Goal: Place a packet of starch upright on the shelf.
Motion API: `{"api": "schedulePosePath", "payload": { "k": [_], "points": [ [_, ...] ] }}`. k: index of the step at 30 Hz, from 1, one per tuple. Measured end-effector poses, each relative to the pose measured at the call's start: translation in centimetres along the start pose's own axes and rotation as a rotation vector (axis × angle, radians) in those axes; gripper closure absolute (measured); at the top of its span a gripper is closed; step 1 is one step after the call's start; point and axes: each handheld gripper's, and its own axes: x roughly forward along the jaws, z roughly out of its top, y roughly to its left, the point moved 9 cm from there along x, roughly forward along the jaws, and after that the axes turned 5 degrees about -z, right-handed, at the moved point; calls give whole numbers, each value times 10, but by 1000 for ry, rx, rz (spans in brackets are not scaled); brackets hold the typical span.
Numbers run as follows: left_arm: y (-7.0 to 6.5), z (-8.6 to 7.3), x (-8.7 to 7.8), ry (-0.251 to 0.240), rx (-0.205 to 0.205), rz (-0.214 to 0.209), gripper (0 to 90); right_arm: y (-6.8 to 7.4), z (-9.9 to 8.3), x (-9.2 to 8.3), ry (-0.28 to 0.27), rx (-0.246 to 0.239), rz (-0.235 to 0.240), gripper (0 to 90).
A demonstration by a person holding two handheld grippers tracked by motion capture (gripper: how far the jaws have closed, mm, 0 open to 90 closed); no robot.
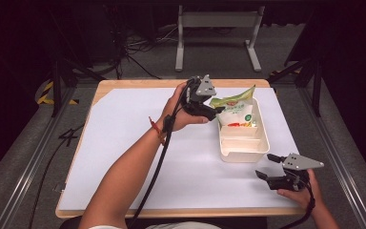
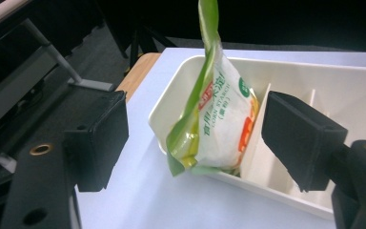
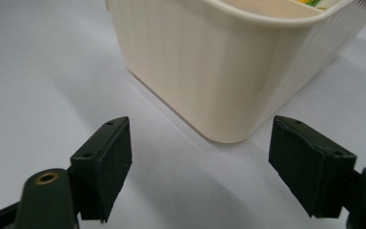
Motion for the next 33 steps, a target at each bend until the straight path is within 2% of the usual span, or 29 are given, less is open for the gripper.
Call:
{"api": "schedulePosePath", "payload": {
  "k": [8,14,27,30,33],
  "points": [
    [-3,-11,-13,43,39,52,198,-1,0,0,-2,-1,-9,219],
    [-8,-26,-17,65,36,36,175,-3,0,-2,-4,2,-19,218],
    [-14,-59,-29,121,39,65,154,-2,0,0,3,-4,-15,217],
    [-17,-66,-31,127,46,62,144,-2,0,0,3,-8,-14,217],
    [-20,-74,-34,131,35,62,133,-2,0,0,4,-5,-14,217]
  ]
}}
